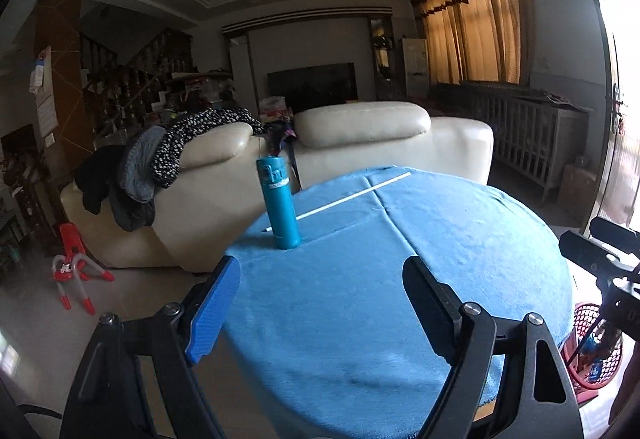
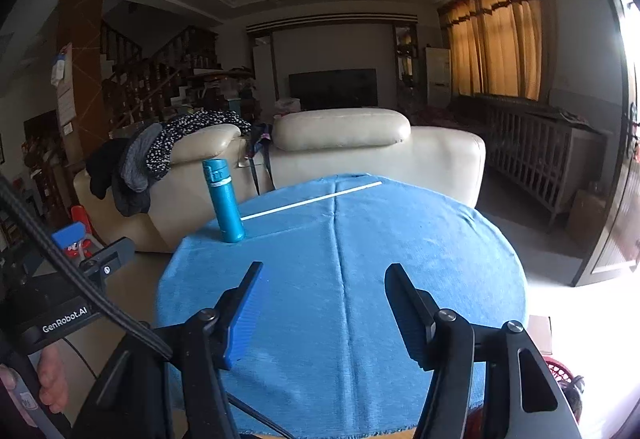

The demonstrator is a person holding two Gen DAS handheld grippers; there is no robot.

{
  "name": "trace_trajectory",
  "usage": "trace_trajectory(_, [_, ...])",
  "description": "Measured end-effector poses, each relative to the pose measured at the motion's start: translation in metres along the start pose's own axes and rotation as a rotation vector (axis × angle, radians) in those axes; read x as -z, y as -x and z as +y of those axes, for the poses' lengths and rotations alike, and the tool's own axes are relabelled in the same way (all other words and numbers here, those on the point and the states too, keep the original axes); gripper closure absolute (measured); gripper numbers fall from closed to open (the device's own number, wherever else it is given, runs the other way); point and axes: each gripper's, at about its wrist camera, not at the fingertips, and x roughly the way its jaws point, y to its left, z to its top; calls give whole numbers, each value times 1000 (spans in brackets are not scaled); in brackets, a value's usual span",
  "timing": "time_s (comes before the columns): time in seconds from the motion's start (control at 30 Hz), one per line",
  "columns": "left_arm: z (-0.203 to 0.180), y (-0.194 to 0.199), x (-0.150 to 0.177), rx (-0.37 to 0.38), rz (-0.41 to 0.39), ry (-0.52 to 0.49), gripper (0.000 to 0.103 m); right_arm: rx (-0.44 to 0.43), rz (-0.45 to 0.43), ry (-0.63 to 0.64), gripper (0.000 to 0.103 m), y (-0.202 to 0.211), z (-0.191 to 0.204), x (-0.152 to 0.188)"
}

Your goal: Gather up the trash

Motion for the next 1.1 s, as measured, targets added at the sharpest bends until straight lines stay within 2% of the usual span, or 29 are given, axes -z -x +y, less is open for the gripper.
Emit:
trace_trajectory(0.37, [17,23,-7,-66,-63,27,19,-22,-6,16,38,15,11,2])
trace_trajectory(1.1, [18,36,-7,-103,-87,18,19,-41,-33,8,38,31,9,1])
